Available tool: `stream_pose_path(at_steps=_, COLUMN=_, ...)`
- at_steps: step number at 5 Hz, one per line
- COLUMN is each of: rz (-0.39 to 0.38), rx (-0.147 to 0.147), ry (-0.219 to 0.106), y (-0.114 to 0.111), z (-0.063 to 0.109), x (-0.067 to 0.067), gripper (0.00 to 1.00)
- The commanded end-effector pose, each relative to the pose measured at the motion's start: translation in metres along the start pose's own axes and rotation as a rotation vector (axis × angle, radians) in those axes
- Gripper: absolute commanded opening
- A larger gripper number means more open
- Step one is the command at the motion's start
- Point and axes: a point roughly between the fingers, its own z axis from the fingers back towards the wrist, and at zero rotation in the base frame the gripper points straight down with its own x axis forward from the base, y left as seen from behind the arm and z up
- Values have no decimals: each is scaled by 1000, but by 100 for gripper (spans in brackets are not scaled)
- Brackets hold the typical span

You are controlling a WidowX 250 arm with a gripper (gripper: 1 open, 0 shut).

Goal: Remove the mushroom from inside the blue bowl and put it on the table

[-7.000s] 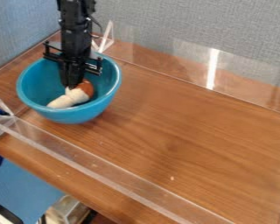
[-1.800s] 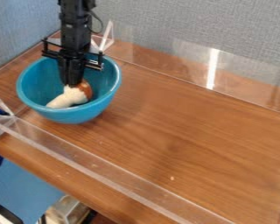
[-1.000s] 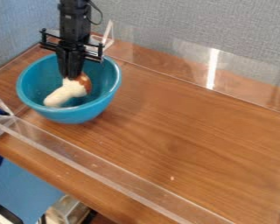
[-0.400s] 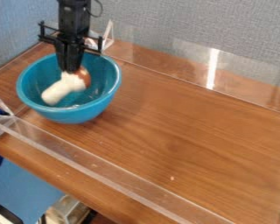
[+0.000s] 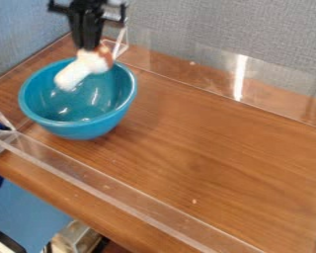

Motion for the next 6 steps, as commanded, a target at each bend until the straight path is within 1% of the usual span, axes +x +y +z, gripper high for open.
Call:
stream_pose_path(at_steps=1, rz=-50, rx=-17, ry=-109, y=-25, z=37, x=-1, gripper=0)
stream_pose_path(at_steps=2, rz=-120, rx=-39, ry=-91, y=-56, z=30, x=-10, gripper=0)
stream_pose_path(at_steps=3, rz=-221, rx=-51, ry=-74, y=-96, z=24, x=-21, gripper=0)
stream_pose_path(at_steps=4, rz=-322, rx=-58, ry=-48, y=-143, z=12, x=-27, gripper=0)
stream_pose_path(at_steps=5, rz=-400, rx=-58, ry=-22, y=-180, z=-2, x=-38, gripper=0)
stream_pose_path(at_steps=6, rz=-464, rx=-59, ry=-11, y=-206, z=-18, x=-45, gripper=0)
